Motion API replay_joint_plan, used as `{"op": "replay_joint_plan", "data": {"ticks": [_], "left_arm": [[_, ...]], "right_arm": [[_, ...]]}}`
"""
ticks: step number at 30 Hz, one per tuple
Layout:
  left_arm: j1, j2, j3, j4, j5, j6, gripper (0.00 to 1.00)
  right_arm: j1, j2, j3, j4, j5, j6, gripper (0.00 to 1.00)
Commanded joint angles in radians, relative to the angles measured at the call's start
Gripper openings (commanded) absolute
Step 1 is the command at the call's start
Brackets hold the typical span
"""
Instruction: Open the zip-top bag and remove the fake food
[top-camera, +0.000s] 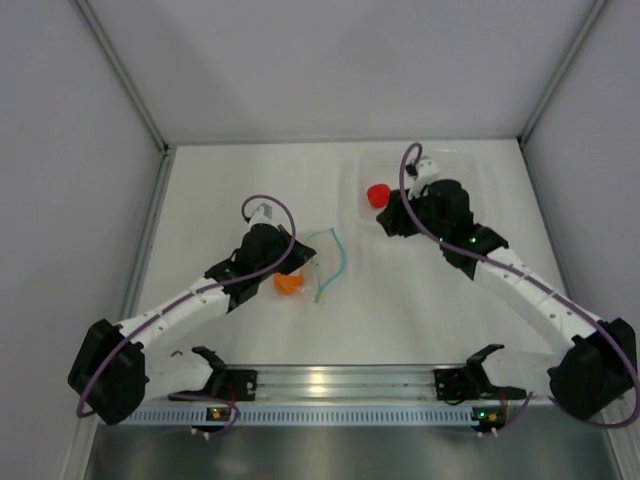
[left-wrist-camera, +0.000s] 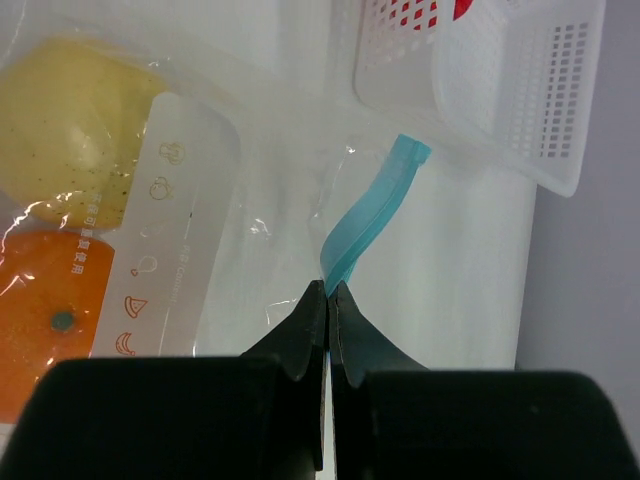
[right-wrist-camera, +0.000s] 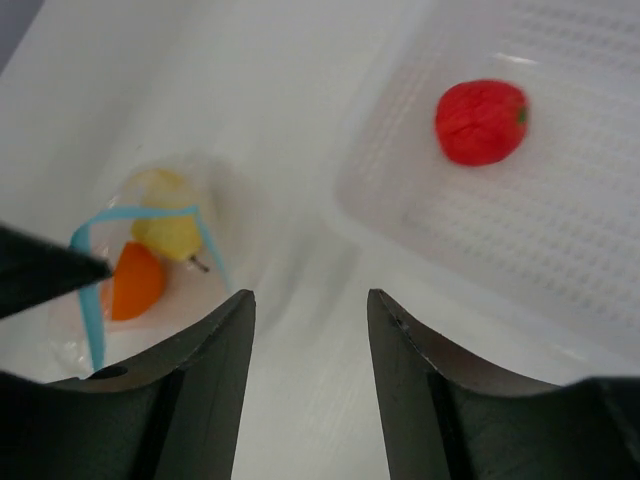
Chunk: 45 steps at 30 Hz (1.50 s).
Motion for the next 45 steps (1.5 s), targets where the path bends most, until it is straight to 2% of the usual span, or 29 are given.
{"op": "replay_joint_plan", "data": {"ticks": [1, 6, 7, 13, 21, 26, 32, 40, 45], "left_arm": [[-0.001, -0.014, 0.050, 0.020, 0.030, 0.021, 0.00], [-0.012, 0.003, 0.081, 0.022, 0.065, 0.011, 0.00], [-0.015, 0.010, 0.098, 0.023, 0.112, 0.006, 0.00], [-0.070, 0.001, 0.133, 0.040, 0.154, -0.024, 0.00], [-0.070, -0.009, 0.106, 0.077, 0.220, -0.066, 0.00], [-0.053, 0.029, 0.049, 0.112, 0.240, -0.081, 0.00], [-0.045, 0.015, -0.002, 0.114, 0.198, -0.075, 0.00], [-0.019, 0.012, -0.037, 0.114, 0.202, -0.072, 0.00], [-0.004, 0.014, -0.054, 0.114, 0.206, -0.069, 0.00]], "right_arm": [[0.102, -0.107, -0.232, 0.322, -0.135, 0.131, 0.49], [0.249, -0.120, -0.348, 0.468, -0.109, 0.219, 0.45], [0.269, -0.107, -0.345, 0.481, -0.079, 0.221, 0.45], [0.361, -0.065, -0.298, 0.443, 0.041, 0.204, 0.45], [0.417, -0.002, -0.190, 0.230, 0.219, 0.126, 0.44], [0.435, 0.082, -0.152, 0.145, 0.274, 0.097, 0.44], [0.449, 0.156, -0.178, 0.205, 0.285, 0.078, 0.46], [0.450, 0.271, -0.152, 0.234, 0.184, 0.078, 0.45], [0.451, 0.303, -0.160, 0.249, 0.142, 0.083, 0.48]]}}
